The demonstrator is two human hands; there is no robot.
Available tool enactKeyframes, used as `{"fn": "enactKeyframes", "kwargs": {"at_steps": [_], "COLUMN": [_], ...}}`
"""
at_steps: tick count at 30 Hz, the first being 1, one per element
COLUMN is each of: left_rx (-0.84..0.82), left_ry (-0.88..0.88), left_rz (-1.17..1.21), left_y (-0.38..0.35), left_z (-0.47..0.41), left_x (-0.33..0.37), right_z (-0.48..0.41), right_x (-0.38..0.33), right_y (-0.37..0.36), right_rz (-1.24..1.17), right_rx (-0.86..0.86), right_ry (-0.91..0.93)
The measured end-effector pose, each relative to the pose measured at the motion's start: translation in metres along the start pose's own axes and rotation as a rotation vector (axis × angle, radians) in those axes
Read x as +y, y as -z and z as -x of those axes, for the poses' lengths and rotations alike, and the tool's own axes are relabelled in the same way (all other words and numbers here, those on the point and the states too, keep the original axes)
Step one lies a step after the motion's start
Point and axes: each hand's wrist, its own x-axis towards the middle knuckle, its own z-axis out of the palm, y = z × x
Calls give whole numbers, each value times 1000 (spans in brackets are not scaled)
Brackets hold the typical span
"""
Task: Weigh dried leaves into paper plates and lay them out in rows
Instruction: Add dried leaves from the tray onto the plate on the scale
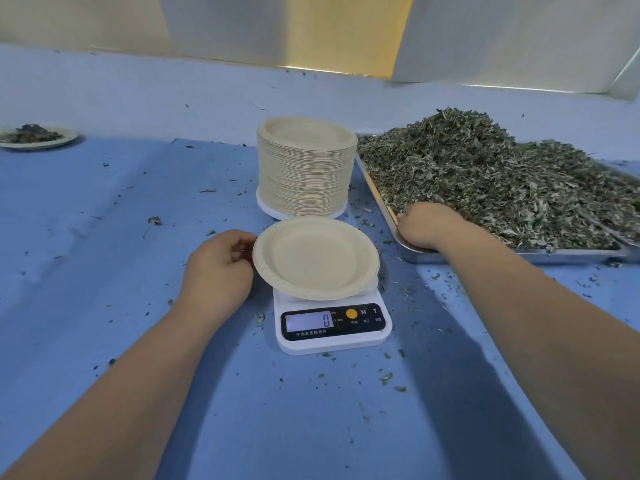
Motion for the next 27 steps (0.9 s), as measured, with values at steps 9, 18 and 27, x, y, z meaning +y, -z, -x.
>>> {"fn": "enactKeyframes", "kwargs": {"at_steps": [9,18,27], "left_rx": [-15,-15,-2], "left_ry": [7,-28,-56], "left_rz": [0,-51,-96], "left_y": [0,-1,-2], "left_z": [3,1,4], "left_x": [1,1,3], "right_z": [6,34,50], "right_x": [11,-8,-3], "right_y": [-3,-12,-29], "right_rz": [-54,-105,-246], "right_rx": [89,52,504], "right_ry": [-86,128,101]}}
